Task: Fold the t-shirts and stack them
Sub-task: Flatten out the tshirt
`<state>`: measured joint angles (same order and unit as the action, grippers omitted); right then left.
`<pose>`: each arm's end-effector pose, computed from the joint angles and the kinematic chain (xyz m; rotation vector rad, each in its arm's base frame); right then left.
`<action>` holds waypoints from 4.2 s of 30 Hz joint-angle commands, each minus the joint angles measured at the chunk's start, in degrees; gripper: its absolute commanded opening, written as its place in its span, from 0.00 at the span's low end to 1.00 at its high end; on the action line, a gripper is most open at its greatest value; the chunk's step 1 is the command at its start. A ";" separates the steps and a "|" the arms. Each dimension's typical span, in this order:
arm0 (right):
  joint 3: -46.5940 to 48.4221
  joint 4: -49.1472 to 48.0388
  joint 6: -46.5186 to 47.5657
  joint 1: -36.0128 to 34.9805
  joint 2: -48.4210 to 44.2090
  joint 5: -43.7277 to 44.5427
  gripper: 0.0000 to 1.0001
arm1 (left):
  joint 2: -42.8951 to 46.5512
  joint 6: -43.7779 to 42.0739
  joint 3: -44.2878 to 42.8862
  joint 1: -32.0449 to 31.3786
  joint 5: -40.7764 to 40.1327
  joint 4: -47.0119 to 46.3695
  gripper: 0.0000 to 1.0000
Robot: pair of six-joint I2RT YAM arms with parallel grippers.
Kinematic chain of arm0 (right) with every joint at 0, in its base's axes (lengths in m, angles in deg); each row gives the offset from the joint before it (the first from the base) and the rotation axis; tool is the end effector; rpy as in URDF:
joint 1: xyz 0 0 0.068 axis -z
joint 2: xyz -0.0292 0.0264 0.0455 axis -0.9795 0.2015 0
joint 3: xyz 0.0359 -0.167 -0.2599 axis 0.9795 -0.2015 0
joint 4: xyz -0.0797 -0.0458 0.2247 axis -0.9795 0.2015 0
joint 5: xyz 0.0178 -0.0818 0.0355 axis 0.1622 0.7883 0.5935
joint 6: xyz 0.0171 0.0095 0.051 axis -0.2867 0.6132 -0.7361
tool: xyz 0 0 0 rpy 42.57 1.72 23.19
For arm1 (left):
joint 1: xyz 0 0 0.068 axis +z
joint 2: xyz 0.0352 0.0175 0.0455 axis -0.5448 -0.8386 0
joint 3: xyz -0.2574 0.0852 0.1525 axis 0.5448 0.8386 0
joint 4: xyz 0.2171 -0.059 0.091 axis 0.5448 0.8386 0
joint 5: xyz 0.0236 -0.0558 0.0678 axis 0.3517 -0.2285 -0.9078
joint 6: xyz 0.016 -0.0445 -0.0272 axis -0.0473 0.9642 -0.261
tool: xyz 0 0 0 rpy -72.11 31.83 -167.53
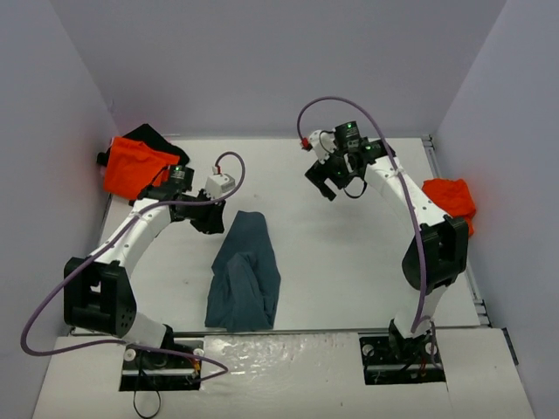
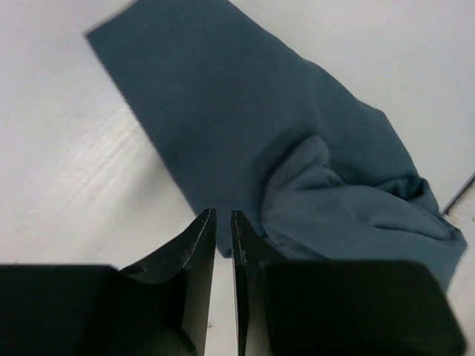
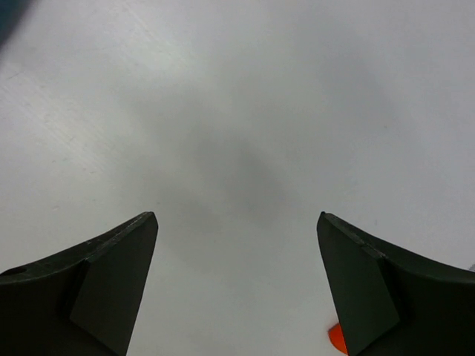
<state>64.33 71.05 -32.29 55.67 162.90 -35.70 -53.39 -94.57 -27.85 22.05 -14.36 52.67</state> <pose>0.3701 0.1630 0.3594 -1.1441 2.0075 0.1622 0.2707 -0.0750 0.3219 0.8442 2.2315 -0.7488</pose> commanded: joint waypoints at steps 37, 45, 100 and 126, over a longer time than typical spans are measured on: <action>-2.75 -9.48 -5.62 6.27 -8.40 4.65 0.89 | -17.63 -9.68 -7.20 -17.60 2.20 16.66 0.00; -4.53 -11.24 -5.45 6.27 -8.10 5.00 0.89 | -3.66 -7.86 -12.18 -17.46 -8.67 13.40 0.00; -3.49 -11.12 -6.82 5.21 -1.51 3.00 0.88 | 3.68 -19.90 -90.18 -18.92 -8.48 41.20 0.00; -1.91 -4.31 -3.41 -5.84 1.31 4.84 0.89 | 5.76 -11.53 -44.67 -13.30 -22.76 24.90 0.57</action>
<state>61.21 65.83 -36.64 50.98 166.75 -35.17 -48.20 -109.25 -76.01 8.35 -41.22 83.41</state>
